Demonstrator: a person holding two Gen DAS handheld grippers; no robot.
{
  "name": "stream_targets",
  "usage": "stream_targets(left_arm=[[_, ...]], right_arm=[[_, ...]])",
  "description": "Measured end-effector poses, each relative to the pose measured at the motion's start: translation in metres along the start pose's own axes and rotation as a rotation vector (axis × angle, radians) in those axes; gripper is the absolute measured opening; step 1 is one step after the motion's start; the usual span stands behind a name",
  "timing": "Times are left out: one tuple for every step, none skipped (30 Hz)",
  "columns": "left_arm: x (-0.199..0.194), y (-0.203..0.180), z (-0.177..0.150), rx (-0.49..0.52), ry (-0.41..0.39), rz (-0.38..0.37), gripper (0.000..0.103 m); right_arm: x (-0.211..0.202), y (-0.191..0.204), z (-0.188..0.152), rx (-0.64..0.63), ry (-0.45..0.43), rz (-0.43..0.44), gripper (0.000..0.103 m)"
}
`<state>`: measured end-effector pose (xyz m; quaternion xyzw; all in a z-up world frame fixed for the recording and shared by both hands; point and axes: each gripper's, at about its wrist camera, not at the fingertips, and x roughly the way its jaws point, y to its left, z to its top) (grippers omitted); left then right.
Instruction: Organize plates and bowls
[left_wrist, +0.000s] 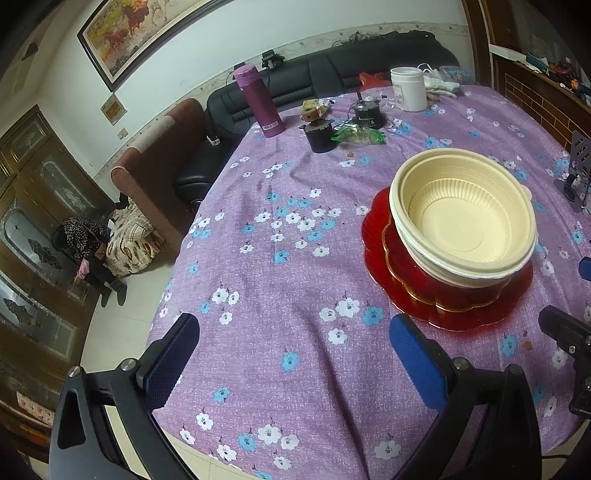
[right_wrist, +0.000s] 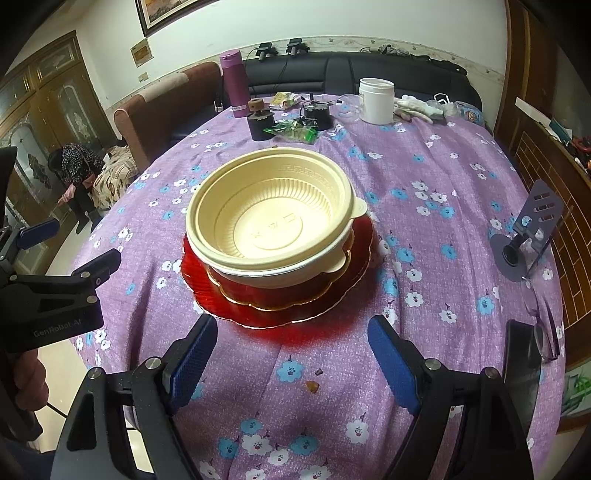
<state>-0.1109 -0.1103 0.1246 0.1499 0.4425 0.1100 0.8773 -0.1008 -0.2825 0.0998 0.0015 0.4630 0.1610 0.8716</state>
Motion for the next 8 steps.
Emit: stream_targets(left_arm=[[0.0001,-0.0004,-0.0003,0.001,0.000,-0.002,0.103],[0.0004,-0.0004,-0.0003,0.001,0.002,-0.005,0.103],[0.0000,-0.0007,-0.0005,0.000,0.002,-0.016,0.103],[-0.0010,-0.0001,-0.0009,-0.004,-0.001,-0.028,0.103],[-0.0017,0.0006,-0.0016,-0.010,-0.003,-0.032,0.103],[-0.0021,0.0008,-0.0017,-0.011,-0.004,-0.036,0.103],[-0.0020,0.0006,-0.0016,-0.008,-0.002,-0.047,0.103],[-0.0013,0.0003,-0.0015,-0.008,0.003,-0.056,0.103]], right_arm=[[-0.0001,-0.0002,-0.0004,0.001,0.000,-0.001,0.087],[0.0000,-0.0003,-0.0008,0.002,0.002,-0.001,0.087],[0.0001,-0.0008,-0.0009,0.003,0.002,-0.001,0.087],[-0.0001,-0.0011,-0.0013,0.004,0.002,-0.001,0.087],[-0.0004,-0.0015,-0.0016,0.005,0.002,-0.002,0.087],[-0.0009,-0.0018,-0.0019,0.007,0.001,-0.003,0.087],[-0.0012,-0.0026,-0.0022,0.010,0.000,-0.003,0.087],[-0.0013,-0.0032,-0.0026,0.013,0.000,-0.004,0.087]])
